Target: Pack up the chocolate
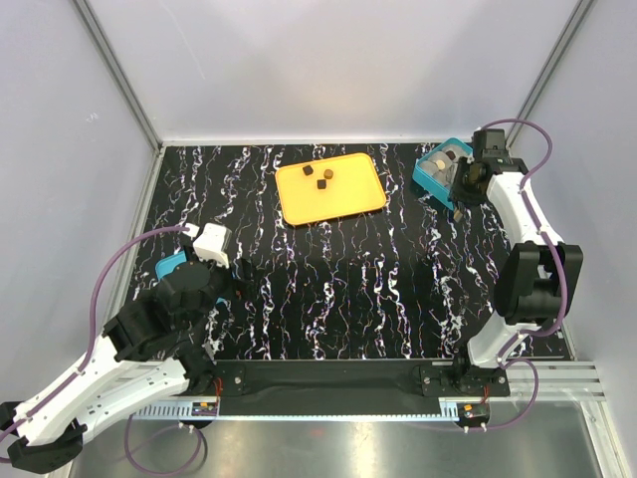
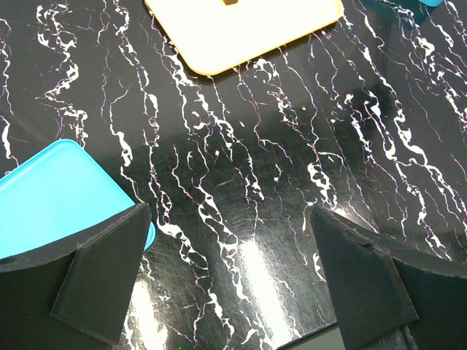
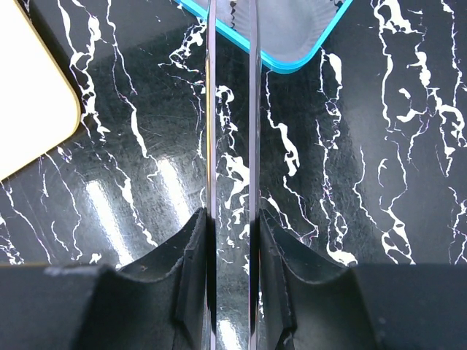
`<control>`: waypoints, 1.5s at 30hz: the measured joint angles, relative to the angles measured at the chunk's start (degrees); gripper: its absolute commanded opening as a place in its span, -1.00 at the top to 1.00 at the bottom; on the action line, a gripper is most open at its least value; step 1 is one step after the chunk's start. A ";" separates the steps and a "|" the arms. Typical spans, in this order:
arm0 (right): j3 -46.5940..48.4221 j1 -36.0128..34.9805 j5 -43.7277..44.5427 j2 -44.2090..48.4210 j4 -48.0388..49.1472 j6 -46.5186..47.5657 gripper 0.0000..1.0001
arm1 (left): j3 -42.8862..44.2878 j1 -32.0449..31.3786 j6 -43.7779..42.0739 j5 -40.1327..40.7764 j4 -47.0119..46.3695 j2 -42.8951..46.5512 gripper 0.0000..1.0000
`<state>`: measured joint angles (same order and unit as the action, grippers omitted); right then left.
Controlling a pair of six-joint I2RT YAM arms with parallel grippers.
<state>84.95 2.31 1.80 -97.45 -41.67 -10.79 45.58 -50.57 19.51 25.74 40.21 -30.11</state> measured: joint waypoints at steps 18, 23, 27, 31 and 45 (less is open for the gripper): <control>-0.31 0.00 -1.46 -3.76 1.57 -0.39 0.23 | 0.00 0.00 0.00 0.02 0.02 -0.46 -0.98; -0.31 0.00 -1.51 -3.76 1.60 -0.50 0.16 | 0.00 0.00 0.00 0.02 0.02 -0.46 -0.98; -0.31 0.00 -1.51 -3.76 1.60 -0.59 0.15 | 0.00 0.00 0.00 0.02 0.02 -0.46 -0.98; -0.31 0.00 -1.51 -3.76 1.60 -0.61 0.14 | 0.00 0.00 0.00 0.02 0.02 -0.46 -0.98; 0.59 0.00 -1.49 -3.76 1.40 -0.59 0.10 | 0.00 0.00 0.00 0.02 0.02 -0.46 -0.98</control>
<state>85.54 2.31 0.32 -101.21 -40.27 -11.38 45.58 -50.57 19.51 25.76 40.23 -30.57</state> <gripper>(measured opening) 0.449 0.991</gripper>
